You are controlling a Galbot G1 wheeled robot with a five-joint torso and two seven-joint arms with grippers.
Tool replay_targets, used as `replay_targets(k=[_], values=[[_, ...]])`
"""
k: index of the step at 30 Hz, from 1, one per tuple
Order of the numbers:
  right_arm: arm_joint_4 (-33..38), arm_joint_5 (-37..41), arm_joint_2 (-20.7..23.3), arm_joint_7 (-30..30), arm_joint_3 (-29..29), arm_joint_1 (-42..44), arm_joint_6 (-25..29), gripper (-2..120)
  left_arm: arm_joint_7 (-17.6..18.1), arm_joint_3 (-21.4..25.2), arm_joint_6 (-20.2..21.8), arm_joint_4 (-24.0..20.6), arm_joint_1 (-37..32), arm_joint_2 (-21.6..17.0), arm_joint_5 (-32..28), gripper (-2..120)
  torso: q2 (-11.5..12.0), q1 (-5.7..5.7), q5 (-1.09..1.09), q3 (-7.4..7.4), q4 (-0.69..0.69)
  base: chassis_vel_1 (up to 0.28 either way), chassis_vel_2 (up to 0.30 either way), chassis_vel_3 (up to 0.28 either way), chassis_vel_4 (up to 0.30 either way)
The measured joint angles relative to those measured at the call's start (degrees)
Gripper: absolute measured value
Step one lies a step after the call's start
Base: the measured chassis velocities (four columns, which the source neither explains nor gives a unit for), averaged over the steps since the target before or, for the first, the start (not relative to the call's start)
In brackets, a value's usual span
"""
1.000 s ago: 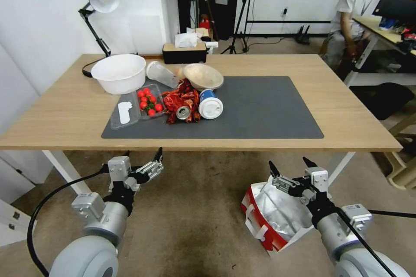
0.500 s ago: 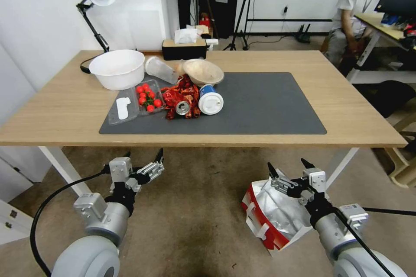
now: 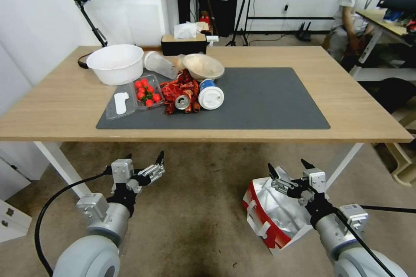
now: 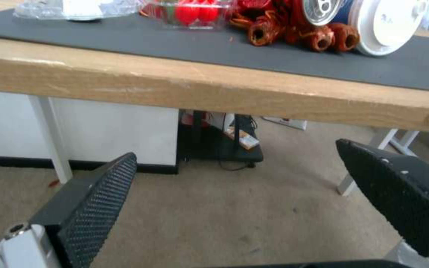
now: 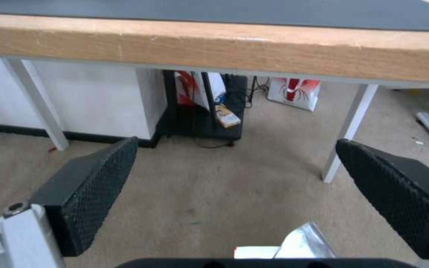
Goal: Pick up the food delivery bag from the floor and place it on the table.
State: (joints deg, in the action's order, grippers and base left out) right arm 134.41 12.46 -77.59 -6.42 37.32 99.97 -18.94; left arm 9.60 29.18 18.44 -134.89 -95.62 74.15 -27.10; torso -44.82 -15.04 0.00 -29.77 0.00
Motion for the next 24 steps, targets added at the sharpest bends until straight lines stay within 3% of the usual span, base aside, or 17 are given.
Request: replay_targets(k=[24], values=[[-0.3,-1.09,-0.21,-1.36,0.1,0.23,0.17,100,-0.45,0.05,-1.2,0.39,-0.25,0.18,0.71,100,6.06,2.5,0.0,3.55,0.0,0.0,0.0,0.0,0.0]])
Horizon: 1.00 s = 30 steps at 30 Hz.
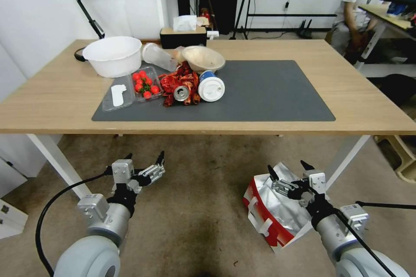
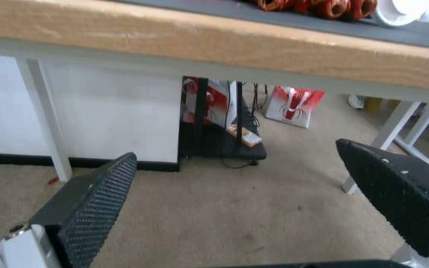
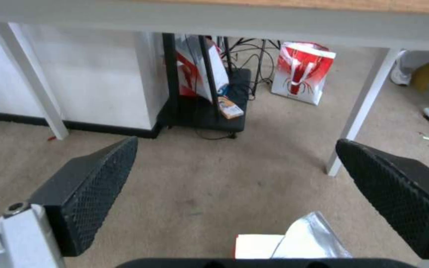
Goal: Pick up the food delivery bag from the floor and place it on the table.
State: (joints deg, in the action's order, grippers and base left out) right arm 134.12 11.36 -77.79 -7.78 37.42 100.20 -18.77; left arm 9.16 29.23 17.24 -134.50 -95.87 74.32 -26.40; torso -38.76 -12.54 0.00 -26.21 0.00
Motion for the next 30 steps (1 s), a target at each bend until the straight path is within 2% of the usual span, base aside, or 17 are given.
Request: replay_targets(k=[30], values=[[-0.14,-0.38,-0.11,-0.62,0.31,0.54,0.13,100,0.17,0.25,-0.06,0.28,-0.11,-0.32,0.11,100,7.23,2.8,0.0,4.4,0.0,0.0,0.0,0.0,0.0]])
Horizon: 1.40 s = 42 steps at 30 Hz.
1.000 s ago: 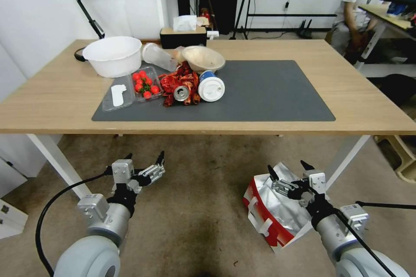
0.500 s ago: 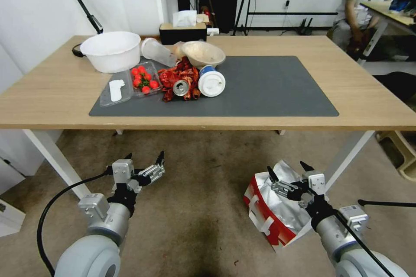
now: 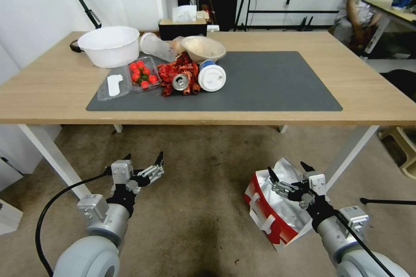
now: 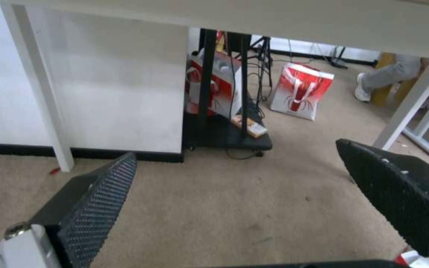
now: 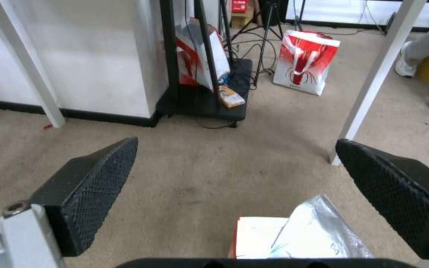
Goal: Pick up the food delivery bag from the floor and place it on the table.
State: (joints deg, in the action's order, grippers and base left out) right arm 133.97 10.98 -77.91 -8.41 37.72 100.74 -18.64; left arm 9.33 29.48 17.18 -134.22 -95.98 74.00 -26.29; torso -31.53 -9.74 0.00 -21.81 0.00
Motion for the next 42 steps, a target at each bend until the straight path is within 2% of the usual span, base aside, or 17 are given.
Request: replay_targets(k=[42], values=[[-0.97,-0.43,-0.16,-0.46,-0.27,-0.07,0.24,100,-0.14,-0.24,-0.12,0.56,-0.01,0.2,0.16,100,9.51,3.43,0.0,6.09,0.0,0.0,0.0,0.0,0.0]])
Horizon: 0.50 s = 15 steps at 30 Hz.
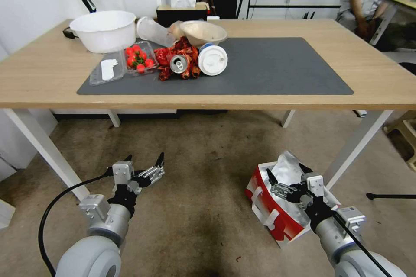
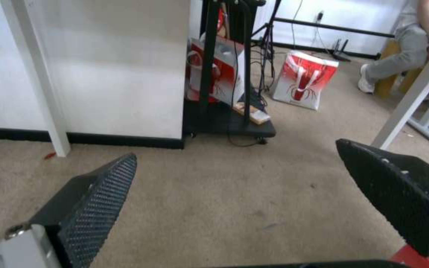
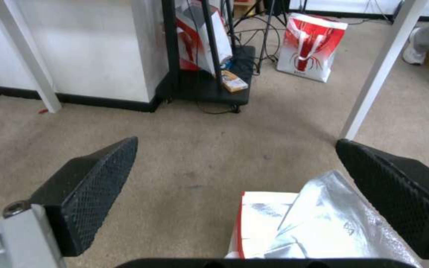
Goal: Pick up the food delivery bag from the floor and place it on the table.
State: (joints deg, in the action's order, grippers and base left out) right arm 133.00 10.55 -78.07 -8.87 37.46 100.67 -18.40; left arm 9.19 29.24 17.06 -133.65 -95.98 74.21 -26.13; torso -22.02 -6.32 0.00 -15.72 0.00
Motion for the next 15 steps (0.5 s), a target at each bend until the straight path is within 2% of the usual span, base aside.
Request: replay_targets(k=[15], values=[[-0.55,-0.21,-0.08,-0.29,-0.29,-0.18,0.3,100,-0.18,-0.19,-0.01,0.59,-0.02,0.34,0.39,100,3.69,1.2,0.0,2.52,0.0,0.0,0.0,0.0,0.0]])
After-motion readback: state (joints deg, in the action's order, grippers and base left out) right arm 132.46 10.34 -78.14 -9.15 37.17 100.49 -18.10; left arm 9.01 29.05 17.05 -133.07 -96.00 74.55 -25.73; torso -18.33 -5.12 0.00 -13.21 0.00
